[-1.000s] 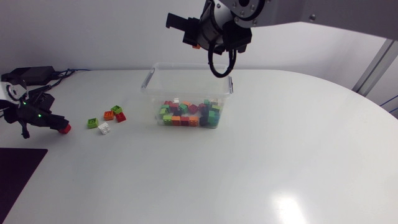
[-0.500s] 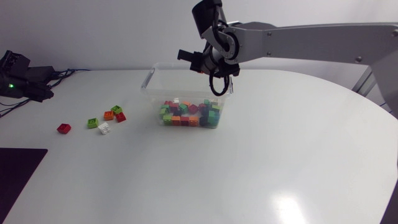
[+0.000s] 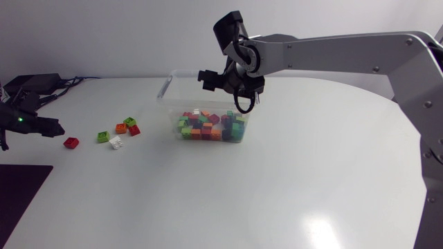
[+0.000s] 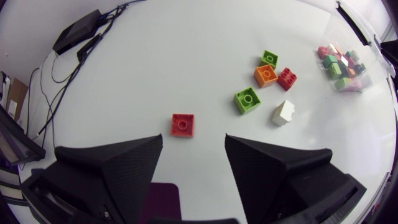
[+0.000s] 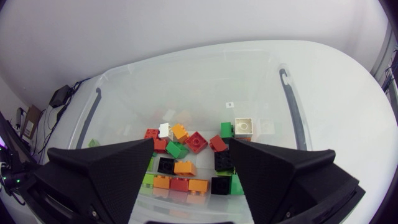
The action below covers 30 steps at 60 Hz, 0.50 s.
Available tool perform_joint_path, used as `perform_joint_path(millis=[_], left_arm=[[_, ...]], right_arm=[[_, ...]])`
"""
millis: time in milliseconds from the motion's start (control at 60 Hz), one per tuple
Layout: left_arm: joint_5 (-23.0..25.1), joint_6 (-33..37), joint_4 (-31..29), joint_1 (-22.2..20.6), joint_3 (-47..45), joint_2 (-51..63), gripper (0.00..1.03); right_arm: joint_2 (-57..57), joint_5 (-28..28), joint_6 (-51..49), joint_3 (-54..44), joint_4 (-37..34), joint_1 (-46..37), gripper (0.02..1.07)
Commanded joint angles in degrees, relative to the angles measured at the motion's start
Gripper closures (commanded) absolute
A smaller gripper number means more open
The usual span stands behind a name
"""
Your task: Place the duplo bricks in the container
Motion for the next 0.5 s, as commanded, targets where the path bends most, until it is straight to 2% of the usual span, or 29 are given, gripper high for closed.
perform_joint_path(millis=[0,67,483], left_arm=[[0.04,0.96,0.26,0.62,3.26,3.46,0.24],[0.04,0.96,0.26,0.62,4.05,5.48,0.20],[-0.40,2.11,0.18,0.27,8.97,15.41,0.20]], right_arm=[[-4.03,0.93,-1.99,-0.93,-0.16,0.54,0.06],[-7.02,1.02,-2.17,-2.78,0.28,0.62,0.06],[-29.69,2.08,-7.09,-17.81,3.89,-1.13,0.06]])
